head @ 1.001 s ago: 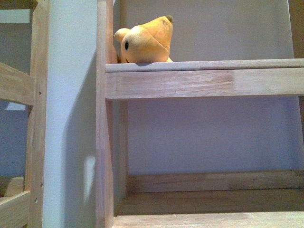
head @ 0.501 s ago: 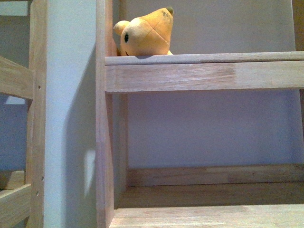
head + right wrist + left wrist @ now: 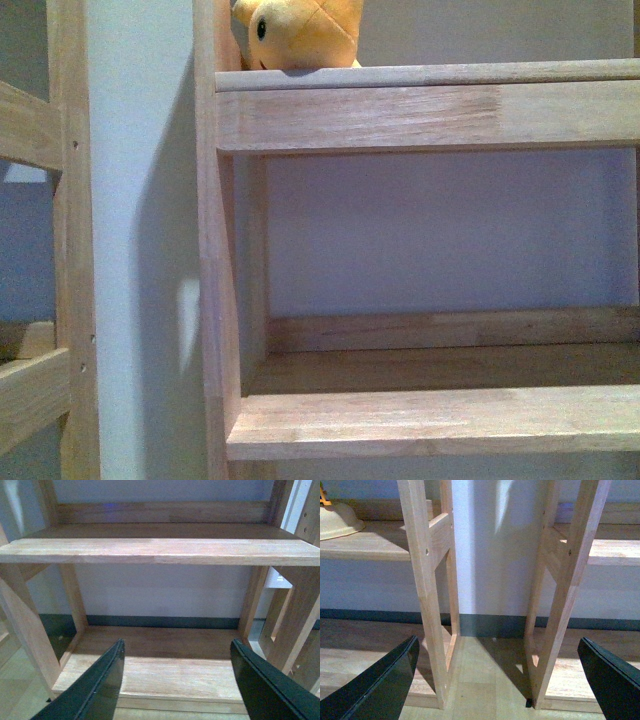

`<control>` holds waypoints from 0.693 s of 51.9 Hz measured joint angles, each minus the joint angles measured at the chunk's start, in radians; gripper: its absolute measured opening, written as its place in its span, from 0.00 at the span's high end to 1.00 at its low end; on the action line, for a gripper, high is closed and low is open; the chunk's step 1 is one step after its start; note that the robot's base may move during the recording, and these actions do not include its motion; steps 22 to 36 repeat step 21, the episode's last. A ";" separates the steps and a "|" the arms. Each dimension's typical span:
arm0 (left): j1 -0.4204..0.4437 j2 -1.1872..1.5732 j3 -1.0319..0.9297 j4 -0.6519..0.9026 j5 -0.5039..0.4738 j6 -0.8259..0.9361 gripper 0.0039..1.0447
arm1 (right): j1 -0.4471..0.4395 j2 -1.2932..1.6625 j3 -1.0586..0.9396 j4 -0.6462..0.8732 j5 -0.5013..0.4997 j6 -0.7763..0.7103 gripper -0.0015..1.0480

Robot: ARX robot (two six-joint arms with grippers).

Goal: Put away toys

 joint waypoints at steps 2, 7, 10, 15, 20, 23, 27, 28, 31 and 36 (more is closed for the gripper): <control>0.000 0.000 0.000 0.000 0.000 0.000 0.06 | 0.000 0.000 0.000 0.000 0.000 0.000 0.30; 0.000 0.000 0.000 0.000 0.000 0.000 0.06 | 0.000 0.000 0.000 0.000 0.000 0.000 0.14; 0.000 0.000 0.000 0.000 0.000 0.000 0.06 | 0.000 0.000 0.000 0.000 0.000 0.000 0.05; 0.000 0.000 0.000 0.000 0.000 0.000 0.06 | 0.000 0.000 0.000 0.000 0.000 0.000 0.07; 0.000 0.000 0.000 0.000 0.000 0.000 0.06 | 0.000 0.000 0.000 0.000 0.000 0.000 0.07; 0.000 0.000 0.000 0.000 0.000 0.000 0.06 | 0.000 0.000 0.000 0.000 0.000 0.000 0.07; 0.000 0.000 0.000 0.000 0.000 0.000 0.06 | 0.000 0.000 0.000 0.000 0.000 0.000 0.07; 0.000 0.000 0.000 0.000 0.000 0.000 0.06 | 0.000 0.000 0.000 0.000 0.000 0.000 0.07; 0.000 0.000 0.000 0.000 0.000 0.000 0.06 | 0.000 0.000 0.000 0.000 0.000 0.000 0.07; 0.000 0.000 0.000 0.000 0.000 0.000 0.06 | 0.000 0.000 0.000 0.000 0.000 0.000 0.07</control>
